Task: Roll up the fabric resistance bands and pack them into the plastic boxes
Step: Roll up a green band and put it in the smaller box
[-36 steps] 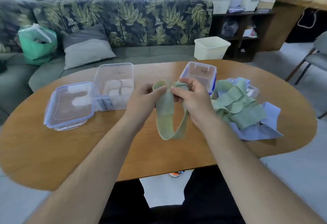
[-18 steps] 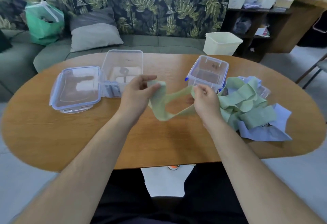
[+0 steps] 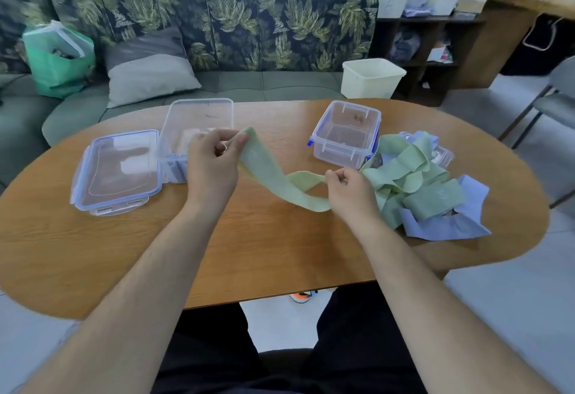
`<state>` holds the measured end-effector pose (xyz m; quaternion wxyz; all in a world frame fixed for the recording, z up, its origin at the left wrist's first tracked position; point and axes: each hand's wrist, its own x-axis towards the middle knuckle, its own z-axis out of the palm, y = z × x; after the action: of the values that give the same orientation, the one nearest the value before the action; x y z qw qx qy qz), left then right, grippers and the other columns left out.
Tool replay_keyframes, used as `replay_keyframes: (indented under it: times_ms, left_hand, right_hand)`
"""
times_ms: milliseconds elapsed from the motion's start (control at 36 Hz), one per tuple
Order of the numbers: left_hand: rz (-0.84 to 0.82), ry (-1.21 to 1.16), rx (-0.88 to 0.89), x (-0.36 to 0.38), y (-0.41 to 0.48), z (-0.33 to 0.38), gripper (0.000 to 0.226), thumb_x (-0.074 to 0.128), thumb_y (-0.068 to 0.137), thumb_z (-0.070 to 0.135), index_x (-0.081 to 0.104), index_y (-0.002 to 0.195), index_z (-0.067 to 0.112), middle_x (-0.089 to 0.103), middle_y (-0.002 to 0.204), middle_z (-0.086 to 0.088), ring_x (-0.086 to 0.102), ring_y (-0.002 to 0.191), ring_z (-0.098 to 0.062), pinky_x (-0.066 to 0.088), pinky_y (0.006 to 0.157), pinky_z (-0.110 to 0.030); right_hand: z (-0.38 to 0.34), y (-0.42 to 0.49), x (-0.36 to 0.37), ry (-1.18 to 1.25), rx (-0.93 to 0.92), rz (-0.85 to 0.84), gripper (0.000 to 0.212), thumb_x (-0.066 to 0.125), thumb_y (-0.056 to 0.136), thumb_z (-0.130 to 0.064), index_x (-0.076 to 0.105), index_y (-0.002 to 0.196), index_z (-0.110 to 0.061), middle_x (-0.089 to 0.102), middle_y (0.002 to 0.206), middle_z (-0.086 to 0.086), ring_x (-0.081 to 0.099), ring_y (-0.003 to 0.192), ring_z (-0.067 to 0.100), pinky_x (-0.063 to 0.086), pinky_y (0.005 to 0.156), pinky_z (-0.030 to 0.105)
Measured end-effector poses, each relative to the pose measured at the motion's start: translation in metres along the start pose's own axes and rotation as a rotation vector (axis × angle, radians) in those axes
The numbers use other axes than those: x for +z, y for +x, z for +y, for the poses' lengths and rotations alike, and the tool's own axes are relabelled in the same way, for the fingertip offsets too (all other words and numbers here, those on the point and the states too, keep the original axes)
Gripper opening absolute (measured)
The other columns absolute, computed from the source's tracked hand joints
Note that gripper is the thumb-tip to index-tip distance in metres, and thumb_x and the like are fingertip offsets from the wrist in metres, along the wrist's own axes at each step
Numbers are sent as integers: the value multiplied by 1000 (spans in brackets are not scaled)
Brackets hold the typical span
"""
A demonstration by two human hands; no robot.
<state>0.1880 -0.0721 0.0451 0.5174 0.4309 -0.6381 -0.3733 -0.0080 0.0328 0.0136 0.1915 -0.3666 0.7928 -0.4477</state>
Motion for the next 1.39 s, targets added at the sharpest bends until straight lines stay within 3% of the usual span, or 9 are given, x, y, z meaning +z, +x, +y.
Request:
replay_keyframes:
  times_ms: [167, 306, 556, 667, 778, 944, 1083, 1306, 1389]
  left_hand:
    - [8, 24, -8, -3, 3, -6, 8, 70, 91, 43, 70, 85, 39, 62, 113, -12, 58, 87, -14, 54, 86, -34]
    - [73, -32, -46, -8, 0, -6, 16, 68, 94, 36, 68, 78, 41, 68, 90, 5, 58, 79, -6, 57, 87, -45]
    - [112, -101, -133, -13, -1, -14, 10, 65, 95, 40, 68, 87, 34, 66, 90, 8, 58, 83, -8, 55, 90, -52]
    - [94, -134, -95, -9, 0, -8, 10, 64, 97, 35, 70, 90, 31, 68, 89, 12, 59, 83, -4, 53, 86, -36]
    - [49, -171, -63, -4, 0, -3, 11, 64, 97, 33, 71, 92, 26, 68, 91, 8, 59, 86, -6, 50, 85, -28]
    - [-34, -157, -11, 3, -2, 7, 15, 64, 98, 31, 70, 96, 19, 66, 87, 1, 57, 81, -8, 51, 79, -32]
    - [-71, -197, 42, 7, -2, 20, 9, 63, 99, 24, 68, 94, 18, 65, 84, 4, 60, 80, -10, 57, 75, -30]
    - [-35, -253, 106, 5, 12, 45, 9, 62, 100, 20, 67, 95, 15, 63, 83, 6, 60, 80, -11, 53, 68, -21]
    - [-4, -245, 124, 3, 14, 46, 13, 63, 100, 20, 68, 99, 8, 63, 81, 9, 58, 77, -9, 53, 67, -22]
  right_hand:
    - [12, 6, 4, -109, 10, 89, 25, 56, 97, -46, 67, 84, -27, 56, 98, -3, 52, 109, 24, 42, 104, 38]
    - [4, 4, -2, 176, 96, 70, 30, 57, 101, -37, 68, 87, -13, 67, 82, -2, 61, 84, 21, 49, 74, 32]
    - [-9, 8, 0, 549, 403, -31, 32, 55, 101, -43, 63, 99, -12, 73, 105, 7, 70, 101, 25, 56, 95, 48]
    - [-12, 1, 1, 278, 276, -54, 33, 49, 103, -44, 57, 110, -13, 66, 110, 4, 66, 101, 24, 55, 84, 38]
    - [-9, -3, 0, -109, 111, -50, 26, 48, 104, -36, 61, 115, -16, 48, 125, 8, 59, 110, 27, 46, 99, 35]
    - [-13, -4, 3, -151, -94, -15, 21, 50, 101, -21, 61, 119, -19, 48, 131, 3, 52, 121, 21, 43, 106, 37]
    - [-36, -4, -4, -41, -217, -152, 32, 53, 98, -11, 63, 125, -26, 61, 123, -12, 55, 110, 3, 43, 90, 13]
    - [-36, 7, -13, -431, -52, -287, 55, 62, 92, -14, 47, 145, -23, 51, 143, 1, 54, 124, 23, 48, 94, 33]
    - [-15, 9, -2, -416, -26, -274, 34, 65, 89, -16, 64, 122, -24, 65, 125, 1, 62, 111, 22, 53, 91, 33]
